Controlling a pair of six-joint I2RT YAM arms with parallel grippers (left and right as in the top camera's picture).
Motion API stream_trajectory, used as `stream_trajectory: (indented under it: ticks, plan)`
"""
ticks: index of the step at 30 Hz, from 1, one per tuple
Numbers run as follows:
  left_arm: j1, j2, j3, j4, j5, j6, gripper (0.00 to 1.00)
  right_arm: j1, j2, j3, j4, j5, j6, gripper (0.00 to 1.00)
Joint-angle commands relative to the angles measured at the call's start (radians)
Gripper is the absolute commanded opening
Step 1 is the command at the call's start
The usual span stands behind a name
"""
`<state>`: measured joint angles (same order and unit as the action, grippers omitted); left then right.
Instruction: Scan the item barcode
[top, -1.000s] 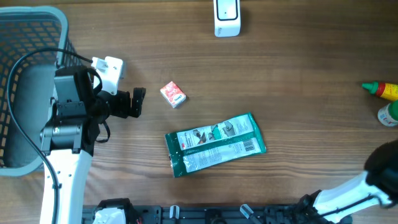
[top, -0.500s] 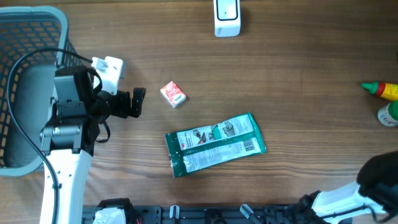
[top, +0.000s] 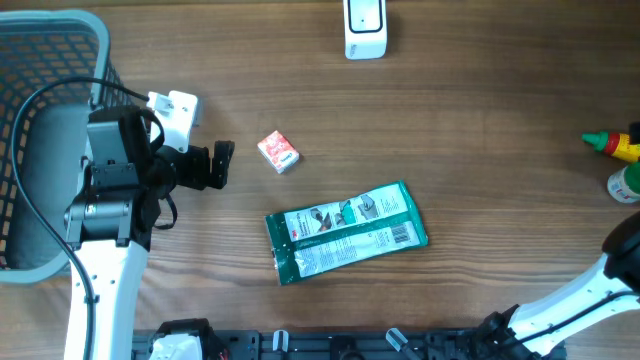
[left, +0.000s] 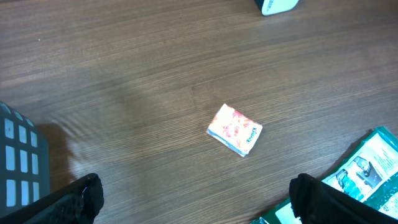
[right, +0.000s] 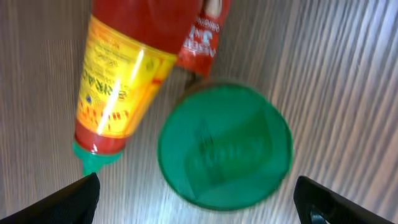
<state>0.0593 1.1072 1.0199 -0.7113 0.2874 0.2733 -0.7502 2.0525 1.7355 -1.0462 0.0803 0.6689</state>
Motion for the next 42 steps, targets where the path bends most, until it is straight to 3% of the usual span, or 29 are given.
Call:
stream_trajectory:
  ticks: [1, 13, 17, 18, 21, 25, 34, 42]
  plan:
    - [0.005, 0.001, -0.006, 0.002, 0.019, -0.009, 1.0, -0.008, 0.007, 0.001, 0.04, 0.089, -0.04, 1.0]
    - [0.005, 0.001, -0.006, 0.002, 0.019, -0.009, 1.0, -0.027, 0.157, -0.011, 0.013, 0.108, -0.068, 0.98]
    - [0.005, 0.001, -0.006, 0.002, 0.019, -0.009, 1.0, -0.03, 0.2, -0.012, 0.01, 0.107, -0.074, 0.82]
    - [0.005, 0.001, -0.006, 0.002, 0.019, -0.009, 1.0, -0.029, 0.2, -0.013, 0.01, 0.103, -0.073, 0.69]
    - [0.005, 0.001, -0.006, 0.002, 0.019, -0.009, 1.0, -0.025, 0.196, -0.012, 0.005, 0.055, -0.074, 0.46]
    - [0.005, 0.001, -0.006, 0.002, 0.019, -0.009, 1.0, -0.017, 0.194, -0.011, -0.02, -0.047, -0.074, 0.32]
    - [0.005, 0.001, -0.006, 0.002, 0.019, -0.009, 1.0, 0.106, 0.13, -0.011, -0.078, -0.283, -0.087, 0.33]
    - [0.005, 0.001, -0.006, 0.002, 0.019, -0.009, 1.0, 0.412, 0.001, -0.011, -0.063, -0.448, -0.092, 0.36]
